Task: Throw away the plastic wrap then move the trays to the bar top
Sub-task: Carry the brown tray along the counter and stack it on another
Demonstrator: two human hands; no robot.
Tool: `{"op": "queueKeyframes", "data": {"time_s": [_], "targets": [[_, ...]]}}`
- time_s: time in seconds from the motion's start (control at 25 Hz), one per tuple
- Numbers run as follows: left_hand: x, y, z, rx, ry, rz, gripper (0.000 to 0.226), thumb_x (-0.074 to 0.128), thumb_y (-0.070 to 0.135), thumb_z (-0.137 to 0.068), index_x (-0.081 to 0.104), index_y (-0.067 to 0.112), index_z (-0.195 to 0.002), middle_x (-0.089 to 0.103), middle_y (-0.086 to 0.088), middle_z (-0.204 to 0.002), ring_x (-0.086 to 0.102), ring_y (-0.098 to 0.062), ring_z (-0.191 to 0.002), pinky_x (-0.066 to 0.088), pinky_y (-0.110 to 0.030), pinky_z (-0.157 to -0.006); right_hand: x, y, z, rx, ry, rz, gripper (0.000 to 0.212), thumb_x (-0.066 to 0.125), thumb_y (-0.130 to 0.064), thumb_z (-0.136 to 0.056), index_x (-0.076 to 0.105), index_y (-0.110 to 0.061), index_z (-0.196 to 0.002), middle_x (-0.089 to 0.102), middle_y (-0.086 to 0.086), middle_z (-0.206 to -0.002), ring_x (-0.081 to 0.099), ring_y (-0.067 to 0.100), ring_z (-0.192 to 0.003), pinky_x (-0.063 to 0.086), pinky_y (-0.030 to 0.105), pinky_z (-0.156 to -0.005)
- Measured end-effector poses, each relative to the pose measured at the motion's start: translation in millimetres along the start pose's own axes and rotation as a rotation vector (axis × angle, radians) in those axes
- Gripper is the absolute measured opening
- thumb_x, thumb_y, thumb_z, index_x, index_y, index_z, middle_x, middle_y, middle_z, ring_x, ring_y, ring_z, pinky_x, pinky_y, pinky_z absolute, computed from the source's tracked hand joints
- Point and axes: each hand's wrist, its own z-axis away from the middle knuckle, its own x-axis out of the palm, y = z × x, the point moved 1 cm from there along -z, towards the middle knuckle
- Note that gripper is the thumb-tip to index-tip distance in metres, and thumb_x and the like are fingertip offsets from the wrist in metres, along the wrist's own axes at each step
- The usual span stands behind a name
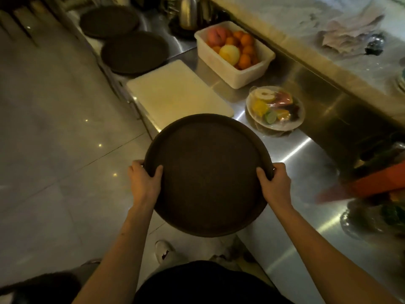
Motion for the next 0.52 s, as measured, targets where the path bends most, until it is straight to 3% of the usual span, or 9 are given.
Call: {"op": "queueKeyframes", "data": {"time_s": [0.32, 0.52], "targets": [[-170, -99, -97, -0.167, 0.244, 0.138, 0.054, 0.072, 0.029, -0.083, 0.047, 0.012, -0.128, 0.054, -0.011, -0.129, 0.058, -0.027, -0.114, 0.054, -0.045, -0.094, 174, -145, 36, -0.154, -0.206, -0.011, 0.029, 0.061, -0.034, -0.091, 0.049, -0.014, -0.109, 0.056, 0.002, -0.096, 0.057, 0.019, -0.087, 0.049, 0.031, -0.080], [-234, -142, -131, -0.212, 0.357, 0.183, 0.050, 0.071, 0.025, -0.083, 0.050, 0.010, -0.126, 0.055, -0.012, -0.127, 0.058, -0.027, -0.113, 0.054, -0.042, -0.093, 249, -202, 52, -0.217, -0.323, -0.012, 0.032, 0.062, -0.032, -0.091, 0.049, -0.010, -0.112, 0.053, -0.007, -0.085, 0.055, 0.007, -0.074, 0.043, 0.017, -0.062]]}}
